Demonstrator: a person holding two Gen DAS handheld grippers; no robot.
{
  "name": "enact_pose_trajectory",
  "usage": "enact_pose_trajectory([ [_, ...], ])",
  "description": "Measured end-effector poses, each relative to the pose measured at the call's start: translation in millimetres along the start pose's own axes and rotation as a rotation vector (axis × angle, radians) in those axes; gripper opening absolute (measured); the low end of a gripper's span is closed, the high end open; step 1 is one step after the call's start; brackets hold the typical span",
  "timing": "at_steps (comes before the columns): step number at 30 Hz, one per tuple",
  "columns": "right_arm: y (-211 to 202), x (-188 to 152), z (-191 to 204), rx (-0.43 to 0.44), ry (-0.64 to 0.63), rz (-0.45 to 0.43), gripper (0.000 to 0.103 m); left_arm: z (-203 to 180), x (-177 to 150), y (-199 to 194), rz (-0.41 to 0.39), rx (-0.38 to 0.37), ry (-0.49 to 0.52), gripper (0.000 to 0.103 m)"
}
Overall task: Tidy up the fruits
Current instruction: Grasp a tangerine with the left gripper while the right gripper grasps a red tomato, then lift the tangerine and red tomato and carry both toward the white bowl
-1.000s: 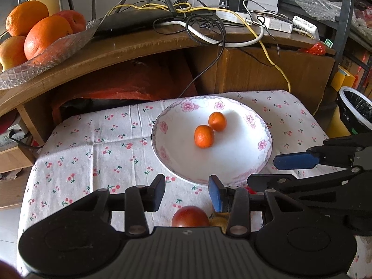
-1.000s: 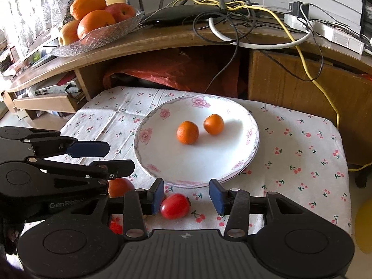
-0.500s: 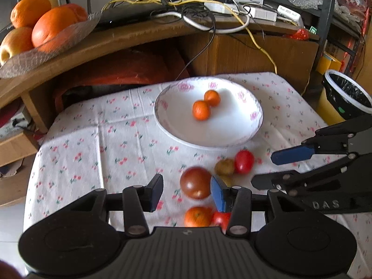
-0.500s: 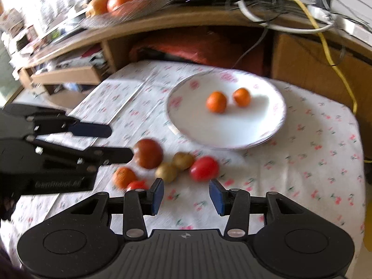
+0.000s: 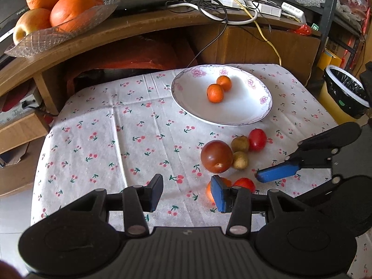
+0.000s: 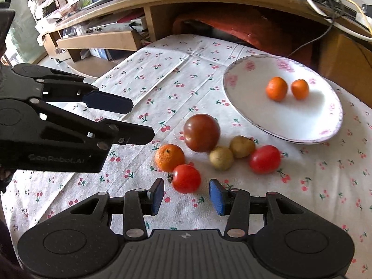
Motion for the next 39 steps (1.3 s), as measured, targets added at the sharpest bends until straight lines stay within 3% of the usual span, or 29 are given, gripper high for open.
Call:
enact_pose_trajectory([
  [8, 5, 0, -2, 0.003, 0.013, 0.01, 0.026, -4, -3, 2, 0.014, -0.022, 0.018, 0.052],
  [25, -10, -20, -26, -0.044, 0.075, 0.039, 0.025, -29, -12, 28, 0.084, -0.051, 0.092, 0.052],
  [37, -15, -24, -35, -0.062, 0.102, 0.04, 0.026, -34, -13, 42, 0.094, -0.013, 0.091, 0.052],
  [39, -15, -23, -33, -0.061, 0.1, 0.039, 0.026, -34, -12, 43, 0.094, -0.012, 0.088, 0.047],
])
Point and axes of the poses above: each gripper's, at about its wrist camera, not at the fingertips, and y roughly the way its jaws point, z to its left, x to its top, the point moved 6 cm from there along y, roughly the way its jaws point, and after that the axes turned 4 degrees about -y, right-handed, at the moved point
